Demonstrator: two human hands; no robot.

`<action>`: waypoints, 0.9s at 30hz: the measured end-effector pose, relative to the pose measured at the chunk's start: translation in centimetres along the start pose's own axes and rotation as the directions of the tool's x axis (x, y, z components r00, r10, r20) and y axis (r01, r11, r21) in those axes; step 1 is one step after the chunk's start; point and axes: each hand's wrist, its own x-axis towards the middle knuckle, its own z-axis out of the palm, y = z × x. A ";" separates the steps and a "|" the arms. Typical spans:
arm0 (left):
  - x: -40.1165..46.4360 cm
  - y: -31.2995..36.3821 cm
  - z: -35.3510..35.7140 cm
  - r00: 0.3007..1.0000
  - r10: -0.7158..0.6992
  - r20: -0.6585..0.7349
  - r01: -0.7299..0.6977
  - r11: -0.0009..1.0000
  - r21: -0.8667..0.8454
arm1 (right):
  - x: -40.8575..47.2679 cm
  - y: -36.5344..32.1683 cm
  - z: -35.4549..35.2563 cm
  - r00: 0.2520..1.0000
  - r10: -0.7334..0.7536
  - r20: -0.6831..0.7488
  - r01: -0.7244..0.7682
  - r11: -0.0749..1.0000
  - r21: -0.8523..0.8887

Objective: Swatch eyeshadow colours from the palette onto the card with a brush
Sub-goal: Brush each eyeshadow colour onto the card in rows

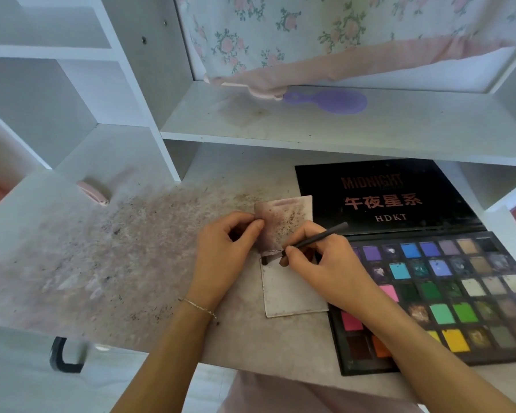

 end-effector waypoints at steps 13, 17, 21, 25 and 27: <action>-0.2 0.2 -0.1 1.000 0.008 0.006 -0.008 1.000 -0.019 | 0.0 0.1 0.0 1.000 -0.004 0.015 0.004 1.000 -0.023; -0.1 0.3 -0.1 1.000 0.008 0.005 -0.008 1.000 -0.017 | 0.1 0.0 0.0 1.000 -0.001 0.014 0.001 0.999 -0.040; -0.2 0.3 -0.1 1.000 0.005 0.011 -0.004 1.000 -0.021 | 0.0 0.1 0.0 1.000 -0.004 0.018 0.005 0.999 -0.040; -0.2 0.3 -0.1 1.000 -0.001 0.013 0.001 1.000 -0.018 | 0.0 0.2 0.1 1.000 -0.008 0.008 0.009 0.999 -0.037; -0.2 0.3 -0.1 1.000 0.001 0.009 -0.001 1.000 -0.022 | 0.0 0.3 0.0 1.000 -0.003 0.020 0.004 1.000 -0.028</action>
